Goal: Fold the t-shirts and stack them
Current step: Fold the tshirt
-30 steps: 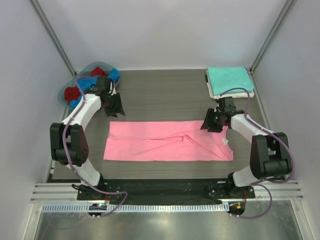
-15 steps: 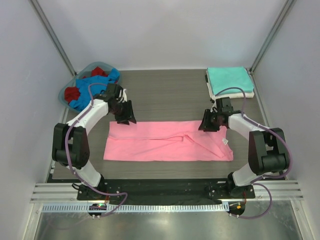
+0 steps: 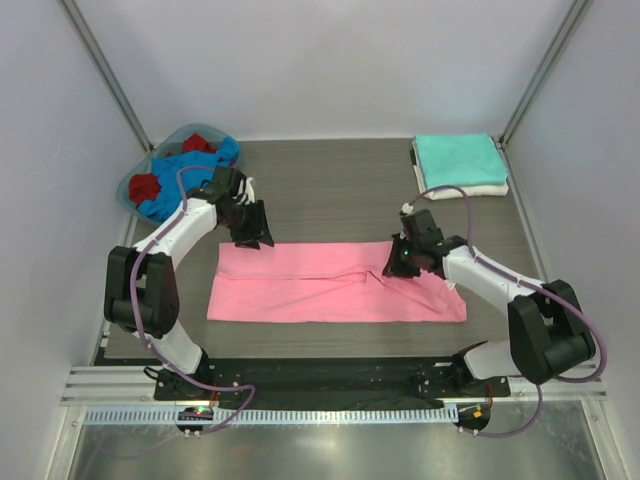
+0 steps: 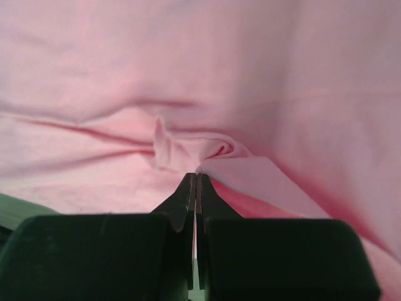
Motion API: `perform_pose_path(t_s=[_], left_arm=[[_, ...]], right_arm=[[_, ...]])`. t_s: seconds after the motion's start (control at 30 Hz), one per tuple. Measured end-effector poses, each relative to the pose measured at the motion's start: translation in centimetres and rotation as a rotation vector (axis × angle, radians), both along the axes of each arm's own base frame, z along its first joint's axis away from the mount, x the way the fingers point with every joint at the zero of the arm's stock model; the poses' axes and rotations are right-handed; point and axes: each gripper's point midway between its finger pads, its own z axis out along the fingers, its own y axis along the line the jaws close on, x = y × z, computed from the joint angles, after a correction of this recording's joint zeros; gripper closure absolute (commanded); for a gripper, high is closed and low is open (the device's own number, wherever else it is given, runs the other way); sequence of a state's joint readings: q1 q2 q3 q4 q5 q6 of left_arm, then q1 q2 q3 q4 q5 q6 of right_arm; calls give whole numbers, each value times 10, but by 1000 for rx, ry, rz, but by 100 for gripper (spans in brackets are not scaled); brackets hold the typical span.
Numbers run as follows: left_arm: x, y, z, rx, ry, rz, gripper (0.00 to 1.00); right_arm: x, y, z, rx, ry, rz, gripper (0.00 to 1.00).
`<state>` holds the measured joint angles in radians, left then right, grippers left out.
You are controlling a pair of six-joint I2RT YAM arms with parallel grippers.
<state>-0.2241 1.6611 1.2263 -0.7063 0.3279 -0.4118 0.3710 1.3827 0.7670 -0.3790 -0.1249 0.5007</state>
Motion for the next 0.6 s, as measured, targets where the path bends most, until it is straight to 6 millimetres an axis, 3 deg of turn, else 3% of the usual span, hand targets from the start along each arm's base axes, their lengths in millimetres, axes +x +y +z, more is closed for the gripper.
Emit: perform_pose_path(t_s=[0.13,0.23,0.33,0.43,0.6], left_arm=[[-1,-1,0,-6,1,-3,54],[-2,-5,1,-8,1,-14,54],[-6,-13,3,-13,0,-31,54],[-16,-35,9,-33,-13,-72,54],[-48,-92,17,-134,-23,-158,52]], right_arm=[[-28,18,-3,9,17,-14,83],[-36,15,0,21,11,-75,70],[-36,14,14,52,-15,-125,67],[-37,13,27,81,-39,-160,67],[-43,-6,33,38,-51,-259,68]])
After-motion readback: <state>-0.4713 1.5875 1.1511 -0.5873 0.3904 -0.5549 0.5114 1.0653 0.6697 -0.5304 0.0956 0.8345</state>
